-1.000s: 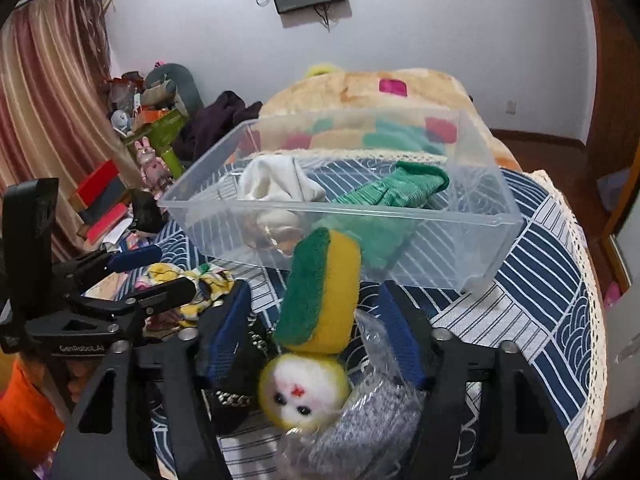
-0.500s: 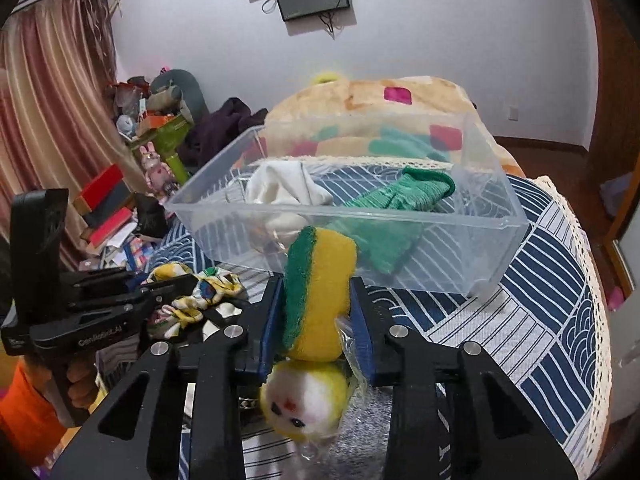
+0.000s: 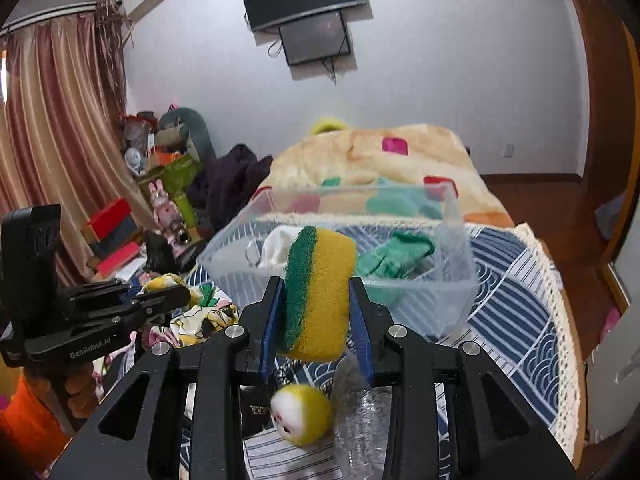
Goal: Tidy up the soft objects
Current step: 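Place the sponge into the clear box with the right tool while the left places the floral cloth in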
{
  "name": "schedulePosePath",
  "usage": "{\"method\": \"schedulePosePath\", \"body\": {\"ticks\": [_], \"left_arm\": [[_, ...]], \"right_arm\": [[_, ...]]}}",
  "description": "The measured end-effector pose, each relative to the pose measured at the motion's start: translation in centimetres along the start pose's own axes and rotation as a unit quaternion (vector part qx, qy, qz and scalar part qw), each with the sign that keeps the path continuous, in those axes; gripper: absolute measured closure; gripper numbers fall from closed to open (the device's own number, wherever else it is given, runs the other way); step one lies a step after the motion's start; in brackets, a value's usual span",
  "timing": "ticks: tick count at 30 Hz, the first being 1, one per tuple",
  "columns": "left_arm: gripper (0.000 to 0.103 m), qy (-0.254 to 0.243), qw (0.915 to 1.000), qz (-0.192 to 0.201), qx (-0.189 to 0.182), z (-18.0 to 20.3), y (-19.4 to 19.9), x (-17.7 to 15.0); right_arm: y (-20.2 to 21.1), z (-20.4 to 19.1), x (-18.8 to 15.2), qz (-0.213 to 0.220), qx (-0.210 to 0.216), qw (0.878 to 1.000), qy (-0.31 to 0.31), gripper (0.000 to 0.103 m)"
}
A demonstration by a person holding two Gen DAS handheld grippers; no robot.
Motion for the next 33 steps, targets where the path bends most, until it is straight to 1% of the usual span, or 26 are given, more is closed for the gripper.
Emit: {"method": "schedulePosePath", "body": {"ticks": [6, 9, 14, 16, 19, 23, 25, 27, 28, 31, 33], "left_arm": [[0.093, 0.007, 0.9998, 0.015, -0.010, 0.2, -0.2, 1.6], [0.093, 0.013, 0.9995, 0.020, -0.022, 0.5, -0.8, 2.5], [0.093, 0.020, 0.9990, 0.026, -0.032, 0.9, -2.5, 4.1], [0.093, 0.019, 0.9990, 0.027, -0.028, 1.0, -3.4, 4.9], [0.093, 0.017, 0.9992, 0.027, -0.026, 1.2, -4.7, 5.9], [0.093, 0.025, 0.9991, 0.008, -0.033, 1.1, -7.1, 6.8], [0.093, 0.028, 0.9991, -0.006, -0.030, 1.0, -8.3, 6.9], [0.093, 0.029, 0.9991, -0.019, -0.023, 1.1, -9.4, 6.9], [0.093, 0.027, 0.9990, -0.028, -0.019, 1.1, -10.0, 6.8], [0.093, 0.024, 0.9988, -0.041, -0.010, 0.9, -11.0, 6.6], [0.093, 0.018, 0.9986, -0.051, -0.001, 0.9, -11.6, 6.4]], "right_arm": [[0.8, 0.6, 1.3, 0.021, -0.005, 1.000, -0.002, 0.074], [0.7, 1.1, 1.6, 0.025, -0.007, 1.000, -0.008, 0.074], [0.0, 2.0, 1.7, 0.019, -0.013, 1.000, -0.013, 0.074], [-0.4, 2.3, 1.8, 0.016, -0.020, 1.000, -0.012, 0.074], [-1.1, 3.0, 2.0, 0.008, -0.020, 1.000, -0.021, 0.074], [-2.1, 4.0, 2.2, -0.008, -0.032, 0.999, -0.018, 0.074], [-2.8, 4.5, 2.2, -0.021, -0.038, 0.999, -0.013, 0.074], [-3.5, 5.0, 2.3, -0.033, -0.040, 0.999, -0.013, 0.074], [-3.8, 5.2, 2.3, -0.039, -0.037, 0.998, -0.014, 0.074], [-4.7, 5.7, 2.6, -0.050, -0.022, 0.998, -0.024, 0.074], [-5.3, 5.9, 2.9, -0.054, -0.033, 0.998, -0.018, 0.074]]}}
Point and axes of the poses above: each gripper's, at about its wrist camera, not at the fingertips, and y roughly against the way its jaws point, z to its right, x to its top, the point moved 8 cm from there along -y, roughly the way its jaws point, and after that the axes turned 2 degrees about z, right-handed, at the moved point
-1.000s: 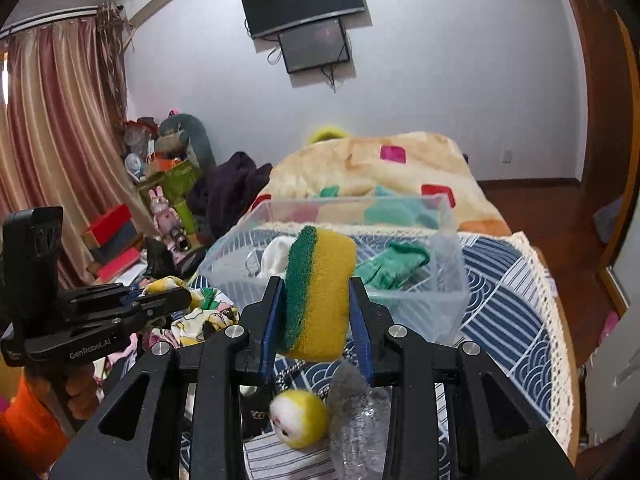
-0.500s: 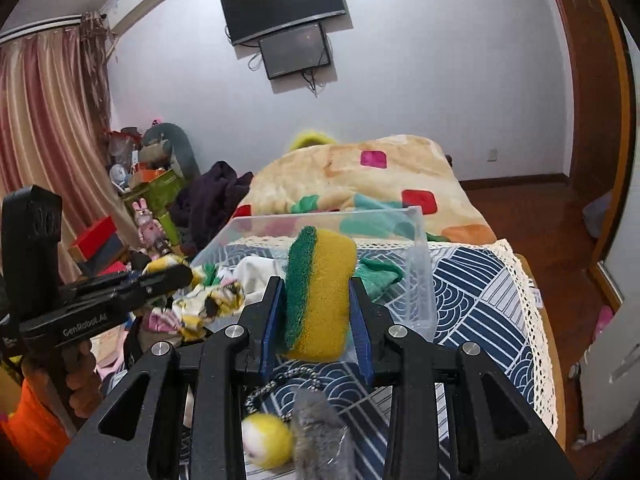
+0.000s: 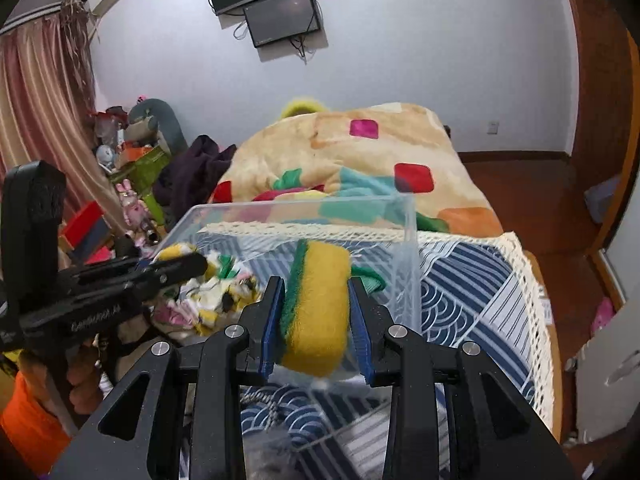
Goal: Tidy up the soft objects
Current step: 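Place the sponge into the clear box with the right tool while the left places the floral cloth in, then grasp the clear bag of metal scrubbers with the right tool while the left grasps the black strappy garment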
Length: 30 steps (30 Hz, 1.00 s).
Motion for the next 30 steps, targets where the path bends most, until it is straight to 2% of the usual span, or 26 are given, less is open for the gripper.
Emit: {"method": "schedulePosePath", "body": {"ticks": [4, 7, 9, 11, 14, 18, 23, 30], "left_arm": [[0.092, -0.004, 0.9996, -0.024, 0.014, -0.5, -1.1, -0.7], [0.090, -0.001, 0.9996, -0.026, 0.010, -0.7, -1.0, -0.9], [0.083, 0.002, 0.9996, -0.027, 0.006, -0.8, -0.9, -0.9], [0.070, 0.006, 0.9995, -0.031, 0.001, -0.9, -0.9, -0.9], [0.058, 0.011, 0.9997, -0.022, 0.000, -1.1, -0.1, -0.8], [0.047, 0.011, 0.9999, -0.005, 0.005, -1.3, 1.3, -0.4], [0.030, -0.006, 0.9995, 0.026, 0.017, -1.1, 3.6, -0.2], [0.017, -0.017, 0.9981, 0.054, 0.025, -1.0, 7.0, -1.5]], "right_arm": [[-1.2, -0.2, 0.0, -0.019, -0.008, 1.000, 0.018, 0.075], [-1.9, -0.5, -0.5, -0.033, -0.017, 0.999, 0.036, 0.075], [-2.3, -0.5, -0.9, -0.042, -0.025, 0.998, 0.045, 0.075], [-2.5, -0.5, -1.3, -0.050, -0.032, 0.997, 0.054, 0.075], [-2.2, -0.6, -1.5, -0.052, -0.035, 0.996, 0.060, 0.075], [-1.1, -0.6, -1.3, -0.042, -0.042, 0.996, 0.066, 0.072], [0.8, -1.0, -0.6, -0.012, -0.046, 0.997, 0.064, 0.046], [4.1, -1.7, -0.2, 0.028, -0.049, 0.996, 0.067, 0.035]]}}
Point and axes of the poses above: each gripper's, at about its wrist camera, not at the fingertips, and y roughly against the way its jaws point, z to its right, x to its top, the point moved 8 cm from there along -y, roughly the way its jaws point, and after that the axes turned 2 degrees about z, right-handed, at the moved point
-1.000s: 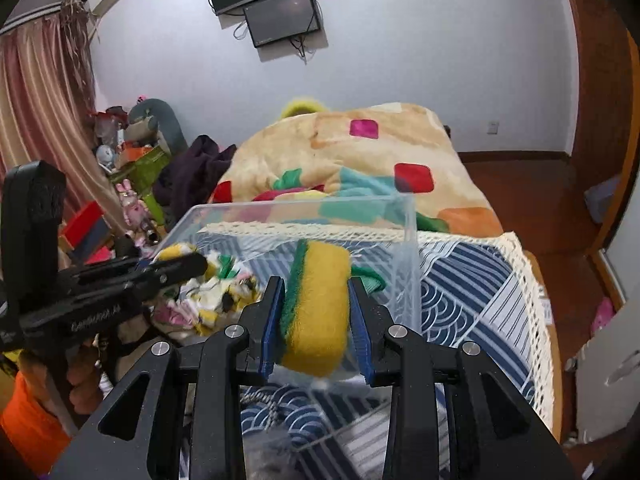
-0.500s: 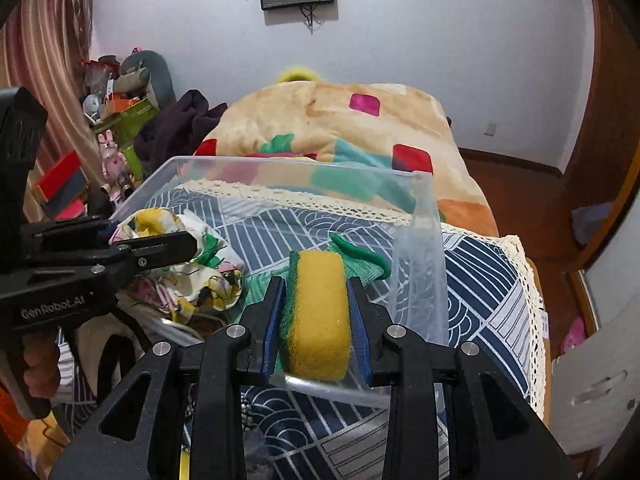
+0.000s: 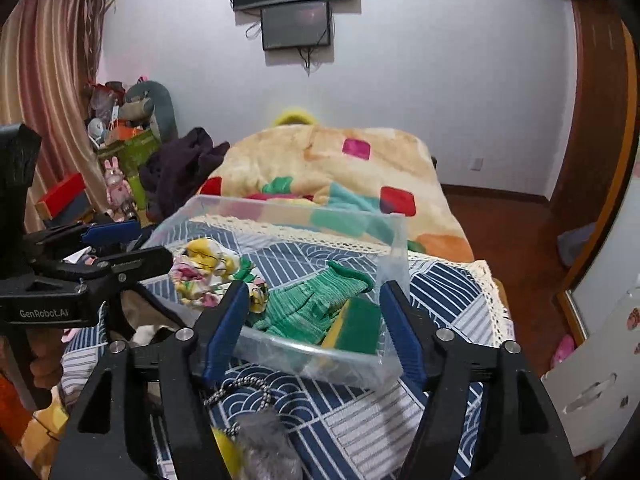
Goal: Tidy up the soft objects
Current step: 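Grasp the clear bag of metal scrubbers with the right tool while the left grasps the black strappy garment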
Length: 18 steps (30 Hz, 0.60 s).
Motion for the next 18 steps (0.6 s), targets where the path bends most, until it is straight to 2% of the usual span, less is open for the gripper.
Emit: {"method": "schedulePosePath", "body": {"ticks": [3, 8, 18], "left_arm": [[0.015, 0.000, 1.0000, 0.008, 0.000, -0.1, 1.5, -0.8], [0.011, 0.001, 0.9999, 0.011, 0.007, -0.2, 3.0, -2.9], [0.011, 0.014, 0.9985, -0.052, 0.012, -0.8, 2.1, -8.8]], "right_arm": [[1.0, -0.2, -0.1, 0.012, 0.005, 1.000, -0.005, 0.030], [2.2, -0.9, -1.5, 0.014, 0.010, 1.000, -0.010, 0.029], [1.8, -1.0, -6.4, -0.031, 0.017, 0.998, -0.043, 0.029]]}}
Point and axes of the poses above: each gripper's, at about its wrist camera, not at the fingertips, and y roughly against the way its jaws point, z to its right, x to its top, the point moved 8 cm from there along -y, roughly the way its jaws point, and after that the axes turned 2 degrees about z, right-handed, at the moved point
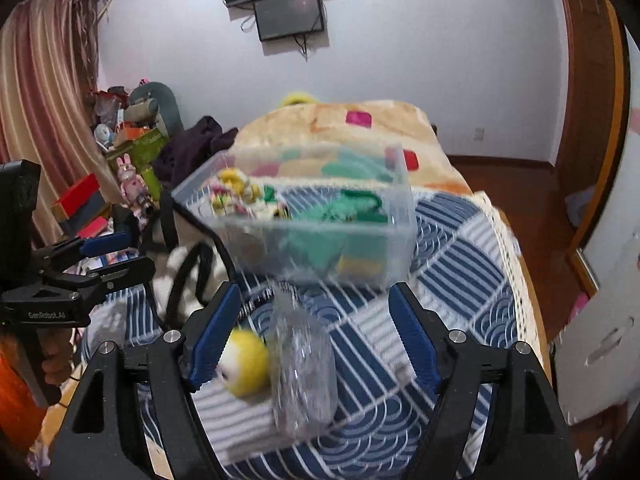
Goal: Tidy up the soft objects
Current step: 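Grasp the clear bag of metal scrubbers with the right tool while the left grasps the black strappy garment, then carry the scrubber bag into the box with the right tool while the left drops the black garment in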
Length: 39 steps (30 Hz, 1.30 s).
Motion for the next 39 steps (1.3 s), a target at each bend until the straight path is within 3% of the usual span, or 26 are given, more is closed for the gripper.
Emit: {"method": "schedulePosePath", "body": {"ticks": [7, 13, 19, 26, 39], "left_arm": [[0.012, 0.003, 0.9999, -0.014, 0.008, 0.2, -1.4, -2.4], [0.021, 0.001, 0.9999, -0.011, -0.002, 1.2, -2.1, -2.0], [0.048, 0.044, 0.9978, -0.035, -0.034, 0.9, -3.7, -2.7], [0.078, 0.051, 0.9980, -0.015, -0.034, 0.7, -2.2, -2.8], [0.083, 0.040, 0.9977, 0.052, -0.020, 0.1, 3.1, -0.4]], "right_arm": [[-0.3, 0.4, -2.9, -0.024, -0.003, 1.000, -0.015, 0.029], [-0.9, 0.2, -4.3, -0.045, 0.020, 0.998, -0.025, 0.041], [-1.3, 0.0, -5.2, -0.055, 0.051, 0.996, -0.044, 0.071], [-0.5, -0.4, -5.0, -0.040, 0.062, 0.996, -0.043, 0.080], [2.0, 0.0, -2.2, 0.014, 0.039, 0.999, -0.033, 0.081]]}}
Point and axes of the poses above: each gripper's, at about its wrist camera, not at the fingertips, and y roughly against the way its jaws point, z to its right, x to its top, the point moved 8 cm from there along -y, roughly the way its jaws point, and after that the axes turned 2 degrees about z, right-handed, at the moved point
